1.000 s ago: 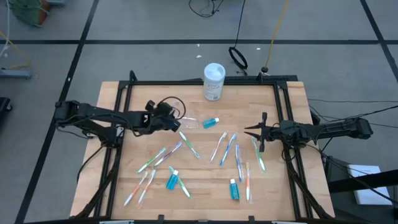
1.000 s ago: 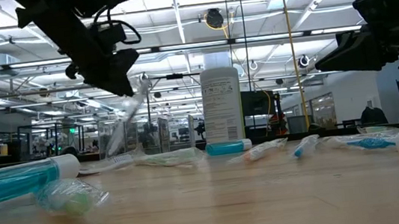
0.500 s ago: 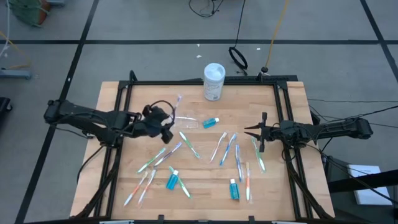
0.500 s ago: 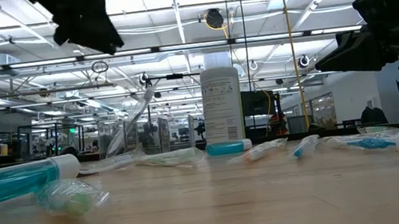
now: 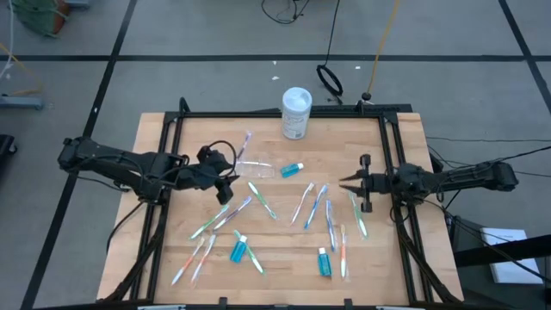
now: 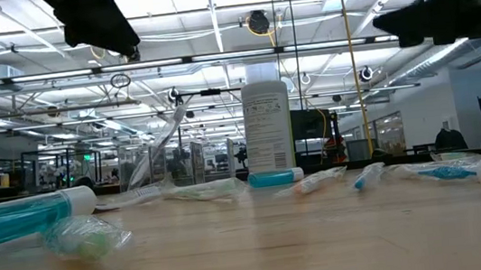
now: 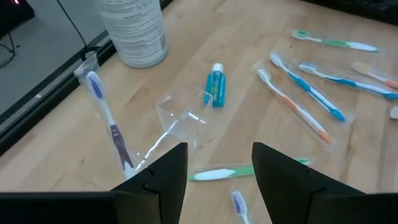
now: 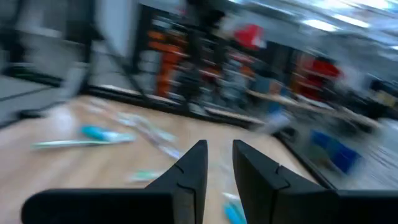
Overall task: Pick & Place toothbrushing station
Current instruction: Put the blue mouthwash into the transparent organizer
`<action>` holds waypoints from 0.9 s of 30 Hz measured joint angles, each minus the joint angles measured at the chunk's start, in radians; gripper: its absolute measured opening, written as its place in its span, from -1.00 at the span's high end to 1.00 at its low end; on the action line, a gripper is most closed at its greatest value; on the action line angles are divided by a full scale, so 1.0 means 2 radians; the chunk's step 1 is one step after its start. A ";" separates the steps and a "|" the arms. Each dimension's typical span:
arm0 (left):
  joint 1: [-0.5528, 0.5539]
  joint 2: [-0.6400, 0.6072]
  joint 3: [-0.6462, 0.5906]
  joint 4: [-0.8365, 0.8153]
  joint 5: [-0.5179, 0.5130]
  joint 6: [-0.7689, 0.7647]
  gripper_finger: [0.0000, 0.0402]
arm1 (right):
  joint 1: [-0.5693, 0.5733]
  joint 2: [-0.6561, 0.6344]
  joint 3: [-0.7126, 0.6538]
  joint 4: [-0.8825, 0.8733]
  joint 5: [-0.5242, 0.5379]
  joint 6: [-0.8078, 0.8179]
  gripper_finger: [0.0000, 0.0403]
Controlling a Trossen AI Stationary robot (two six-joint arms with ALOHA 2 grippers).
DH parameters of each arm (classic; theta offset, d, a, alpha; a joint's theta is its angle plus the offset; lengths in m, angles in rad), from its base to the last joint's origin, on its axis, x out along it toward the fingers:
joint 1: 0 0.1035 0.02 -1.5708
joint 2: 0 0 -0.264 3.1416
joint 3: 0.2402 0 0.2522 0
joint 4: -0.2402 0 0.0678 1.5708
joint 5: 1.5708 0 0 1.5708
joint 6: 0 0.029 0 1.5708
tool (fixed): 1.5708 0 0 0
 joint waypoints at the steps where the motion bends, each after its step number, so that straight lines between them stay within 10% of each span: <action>1: 0.001 0.003 0.000 0.000 0.000 0.000 0.07 | 0.000 0.010 0.000 0.008 -0.023 -0.006 0.67; 27: 0.023 0.003 0.000 0.052 0.000 0.080 0.07 | 0.000 0.494 0.185 0.169 -0.021 0.046 0.67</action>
